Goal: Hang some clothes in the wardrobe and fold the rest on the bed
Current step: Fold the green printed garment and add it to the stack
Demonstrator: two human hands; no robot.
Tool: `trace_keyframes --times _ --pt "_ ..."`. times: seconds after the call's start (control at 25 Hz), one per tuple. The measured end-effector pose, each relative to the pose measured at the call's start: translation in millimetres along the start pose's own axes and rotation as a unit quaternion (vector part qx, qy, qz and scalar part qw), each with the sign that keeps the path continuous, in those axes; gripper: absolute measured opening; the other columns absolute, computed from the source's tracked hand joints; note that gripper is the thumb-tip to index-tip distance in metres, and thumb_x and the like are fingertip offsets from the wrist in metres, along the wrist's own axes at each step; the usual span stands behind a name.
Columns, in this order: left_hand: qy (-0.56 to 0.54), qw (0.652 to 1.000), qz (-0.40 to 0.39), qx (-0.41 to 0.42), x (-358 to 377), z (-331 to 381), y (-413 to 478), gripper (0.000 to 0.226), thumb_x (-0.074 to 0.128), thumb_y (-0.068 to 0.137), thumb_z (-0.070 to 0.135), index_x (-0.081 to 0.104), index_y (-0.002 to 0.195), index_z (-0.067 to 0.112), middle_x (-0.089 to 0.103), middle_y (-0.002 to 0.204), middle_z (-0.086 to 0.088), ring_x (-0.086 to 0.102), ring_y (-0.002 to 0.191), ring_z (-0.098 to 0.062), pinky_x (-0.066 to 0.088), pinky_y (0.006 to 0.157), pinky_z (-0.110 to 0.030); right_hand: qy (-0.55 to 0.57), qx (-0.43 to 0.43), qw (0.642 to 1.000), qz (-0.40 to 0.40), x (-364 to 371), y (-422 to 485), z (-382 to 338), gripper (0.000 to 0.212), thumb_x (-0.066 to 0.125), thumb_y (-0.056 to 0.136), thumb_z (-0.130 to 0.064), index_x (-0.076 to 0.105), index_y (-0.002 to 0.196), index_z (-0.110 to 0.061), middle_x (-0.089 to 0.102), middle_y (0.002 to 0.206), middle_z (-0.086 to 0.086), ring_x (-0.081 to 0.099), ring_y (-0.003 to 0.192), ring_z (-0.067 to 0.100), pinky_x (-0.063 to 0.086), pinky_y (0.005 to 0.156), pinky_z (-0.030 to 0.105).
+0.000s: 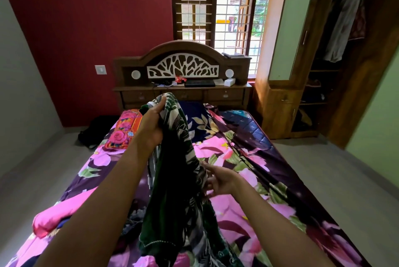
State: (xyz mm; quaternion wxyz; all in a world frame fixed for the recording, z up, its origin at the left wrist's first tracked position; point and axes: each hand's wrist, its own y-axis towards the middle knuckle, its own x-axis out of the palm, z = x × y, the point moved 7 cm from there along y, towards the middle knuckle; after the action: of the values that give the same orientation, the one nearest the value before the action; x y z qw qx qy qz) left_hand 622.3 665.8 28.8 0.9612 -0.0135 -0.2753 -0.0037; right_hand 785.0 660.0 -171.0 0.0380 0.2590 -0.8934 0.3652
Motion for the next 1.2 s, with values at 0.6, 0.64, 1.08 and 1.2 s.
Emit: trace_keyframes --times 0.6,0.64,1.08,1.2 --pt "-0.105 0.984 0.062 0.130 -57 47 -4 0.051 0.041 0.097 0.031 0.069 0.059 0.013 0.067 0.062 -0.001 0.066 0.058 -0.011 0.055 0.055 -0.022 0.361 -0.252 0.898 0.007 -36 -83 -109 0.070 0.045 0.086 -0.060 0.067 0.095 0.006 0.067 0.097 0.028 0.068 0.085 0.039 0.058 0.073 0.044" --pt "-0.100 0.985 0.053 0.134 -56 46 -6 0.053 0.042 0.095 0.030 0.071 0.054 0.014 0.068 0.060 0.000 0.066 0.057 -0.011 0.055 0.054 -0.021 0.357 -0.286 0.888 0.038 -46 -98 -118 0.061 0.050 0.086 -0.054 0.067 0.098 0.004 0.066 0.103 0.026 0.065 0.095 0.038 0.053 0.086 0.043" --pt "-0.101 0.990 0.032 0.093 -79 21 1 0.039 0.048 0.084 0.042 0.065 0.100 0.010 0.070 0.097 -0.008 0.064 0.098 -0.023 0.053 0.086 -0.038 0.193 -0.319 0.922 0.101 -21 -76 -86 0.030 0.054 0.087 -0.033 0.071 0.083 -0.009 0.073 0.074 0.006 0.070 0.070 0.015 0.058 0.059 0.024" --pt "-0.056 0.993 -0.005 0.104 -74 30 -11 0.034 0.048 0.089 0.037 0.071 0.090 0.012 0.071 0.096 -0.006 0.068 0.093 -0.020 0.057 0.079 -0.033 0.336 -0.425 0.838 0.071 -47 -93 -111 0.032 0.059 0.091 -0.038 0.072 0.105 -0.013 0.070 0.111 0.010 0.064 0.106 0.020 0.049 0.097 0.032"
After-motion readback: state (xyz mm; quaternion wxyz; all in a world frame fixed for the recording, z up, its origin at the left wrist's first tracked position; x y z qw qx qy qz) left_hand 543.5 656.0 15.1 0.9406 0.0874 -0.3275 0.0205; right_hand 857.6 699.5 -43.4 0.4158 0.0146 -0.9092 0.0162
